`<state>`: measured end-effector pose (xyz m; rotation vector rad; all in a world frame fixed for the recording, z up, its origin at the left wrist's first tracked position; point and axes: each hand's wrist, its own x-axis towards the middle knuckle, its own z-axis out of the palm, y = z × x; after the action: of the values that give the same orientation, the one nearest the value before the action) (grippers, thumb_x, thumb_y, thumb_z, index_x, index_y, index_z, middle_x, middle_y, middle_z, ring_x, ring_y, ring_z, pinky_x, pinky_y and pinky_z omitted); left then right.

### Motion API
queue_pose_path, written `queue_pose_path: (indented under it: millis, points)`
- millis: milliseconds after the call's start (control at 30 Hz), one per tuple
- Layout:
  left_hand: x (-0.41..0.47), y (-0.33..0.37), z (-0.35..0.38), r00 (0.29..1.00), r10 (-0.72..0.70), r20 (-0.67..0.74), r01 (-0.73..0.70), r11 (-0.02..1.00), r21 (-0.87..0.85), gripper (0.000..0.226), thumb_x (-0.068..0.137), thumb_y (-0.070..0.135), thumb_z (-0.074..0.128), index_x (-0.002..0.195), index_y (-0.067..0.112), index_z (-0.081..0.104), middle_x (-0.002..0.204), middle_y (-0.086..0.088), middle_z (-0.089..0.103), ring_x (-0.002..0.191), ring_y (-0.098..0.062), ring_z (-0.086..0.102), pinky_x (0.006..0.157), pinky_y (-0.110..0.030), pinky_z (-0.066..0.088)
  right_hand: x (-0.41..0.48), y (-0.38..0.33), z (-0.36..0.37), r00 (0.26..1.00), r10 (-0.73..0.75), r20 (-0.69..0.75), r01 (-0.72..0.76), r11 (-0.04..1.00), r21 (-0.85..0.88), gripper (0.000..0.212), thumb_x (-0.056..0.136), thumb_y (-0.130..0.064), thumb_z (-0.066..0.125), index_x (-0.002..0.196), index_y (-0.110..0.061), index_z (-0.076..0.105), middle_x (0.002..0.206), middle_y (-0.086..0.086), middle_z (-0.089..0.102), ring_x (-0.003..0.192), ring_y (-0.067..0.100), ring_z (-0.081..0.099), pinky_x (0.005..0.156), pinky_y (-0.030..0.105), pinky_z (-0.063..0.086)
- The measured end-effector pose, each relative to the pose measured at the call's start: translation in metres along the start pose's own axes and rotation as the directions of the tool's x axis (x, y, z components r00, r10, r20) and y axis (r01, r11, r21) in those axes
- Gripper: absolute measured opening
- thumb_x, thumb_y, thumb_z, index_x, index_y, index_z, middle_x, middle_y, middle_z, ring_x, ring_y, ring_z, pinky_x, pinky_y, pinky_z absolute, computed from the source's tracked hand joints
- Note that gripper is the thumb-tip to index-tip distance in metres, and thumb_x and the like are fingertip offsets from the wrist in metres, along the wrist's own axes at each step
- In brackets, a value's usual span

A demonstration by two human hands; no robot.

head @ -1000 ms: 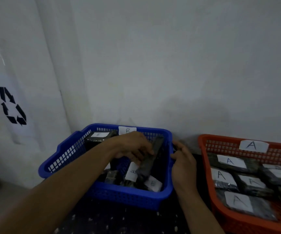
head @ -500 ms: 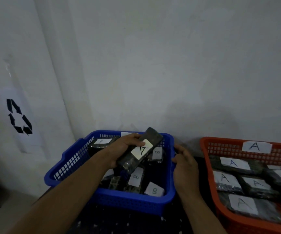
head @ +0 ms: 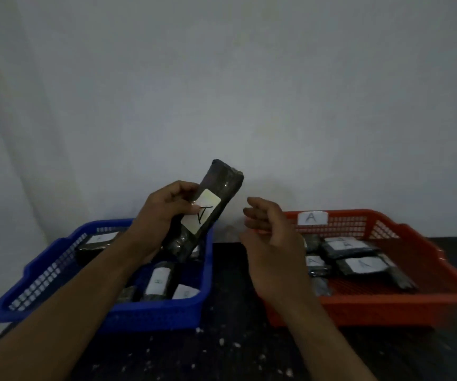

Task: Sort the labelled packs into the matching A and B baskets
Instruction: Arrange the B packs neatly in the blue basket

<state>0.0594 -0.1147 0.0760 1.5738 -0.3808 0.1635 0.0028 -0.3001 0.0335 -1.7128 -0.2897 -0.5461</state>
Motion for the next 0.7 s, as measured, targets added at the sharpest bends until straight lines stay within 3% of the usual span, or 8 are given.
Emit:
queue_pose_path:
  millis: [167,333,433,500,567,633,700]
  points:
    - [0.009,0.005,0.074,0.985,0.008,0.173,-0.043,0.978,0.202,0.031,0.079,-0.008,0.064,0.100,0.014,0.066,0.094,-0.003,0.071,0.077,-0.013,0.069,0.065,-0.022,0.055,-0.005,0.008,-0.139,0.985,-0.028,-0.170,-0.032,0.941,-0.336,0.023,0.087,-0.025,0.060,0.103,-0.042,0.062,0.097,-0.021,0.065,0.089,-0.006,0.061,0.072,0.019,0.051]
    - [0.025,-0.016,0.155,0.918,-0.089,0.386,-0.089,0.904,0.418,0.028,0.078,0.009,0.076,0.102,0.020,0.067,0.099,0.001,0.070,0.085,-0.013,0.068,0.074,-0.024,0.055,0.000,0.045,-0.238,0.952,0.065,-0.299,-0.242,0.757,-0.607,0.018,0.085,-0.035,0.062,0.102,-0.033,0.066,0.080,-0.023,0.058,0.062,-0.007,0.053,0.049,0.011,0.036]
    - [0.036,-0.039,0.201,0.857,-0.165,0.488,-0.142,0.834,0.533,0.030,0.079,0.017,0.077,0.106,0.025,0.066,0.105,0.006,0.068,0.096,-0.011,0.064,0.087,-0.030,0.051,0.002,0.069,-0.267,0.952,0.132,-0.275,-0.287,0.691,-0.663,0.025,0.084,-0.032,0.060,0.108,-0.028,0.067,0.089,-0.014,0.064,0.065,-0.008,0.050,0.051,0.011,0.035]
    - [0.040,-0.056,0.225,0.802,-0.210,0.559,-0.220,0.767,0.603,0.032,0.081,0.020,0.076,0.111,0.026,0.066,0.108,0.011,0.065,0.097,-0.006,0.061,0.087,-0.025,0.049,0.003,0.081,-0.273,0.953,0.203,-0.227,-0.304,0.690,-0.657,0.029,0.083,-0.026,0.059,0.110,-0.031,0.067,0.099,-0.010,0.068,0.069,-0.008,0.054,0.054,0.012,0.040]
    - [0.043,-0.070,0.241,0.746,-0.252,0.617,-0.323,0.673,0.665,0.033,0.082,0.022,0.074,0.113,0.026,0.066,0.106,0.013,0.062,0.093,0.002,0.057,0.086,-0.021,0.048,0.006,0.092,-0.272,0.941,0.293,-0.172,-0.330,0.668,-0.667,0.033,0.083,-0.025,0.059,0.116,-0.029,0.064,0.110,-0.006,0.065,0.079,0.001,0.058,0.066,0.022,0.049]
    - [0.046,-0.081,0.253,0.703,-0.296,0.647,-0.407,0.579,0.706,0.035,0.083,0.023,0.073,0.117,0.021,0.065,0.113,0.005,0.064,0.098,-0.005,0.058,0.092,-0.028,0.049,0.009,0.102,-0.267,0.930,0.339,-0.141,-0.335,0.631,-0.700,0.037,0.084,-0.030,0.060,0.121,-0.025,0.061,0.113,-0.002,0.059,0.085,0.012,0.057,0.075,0.032,0.051]
    - [0.051,-0.088,0.261,0.694,-0.301,0.654,-0.464,0.507,0.726,0.040,0.084,0.026,0.072,0.121,0.018,0.064,0.117,-0.001,0.063,0.099,-0.012,0.058,0.090,-0.028,0.048,0.011,0.110,-0.263,0.929,0.346,-0.128,-0.330,0.625,-0.707,0.034,0.085,-0.031,0.059,0.118,-0.023,0.061,0.108,0.000,0.057,0.080,0.013,0.055,0.071,0.033,0.051]
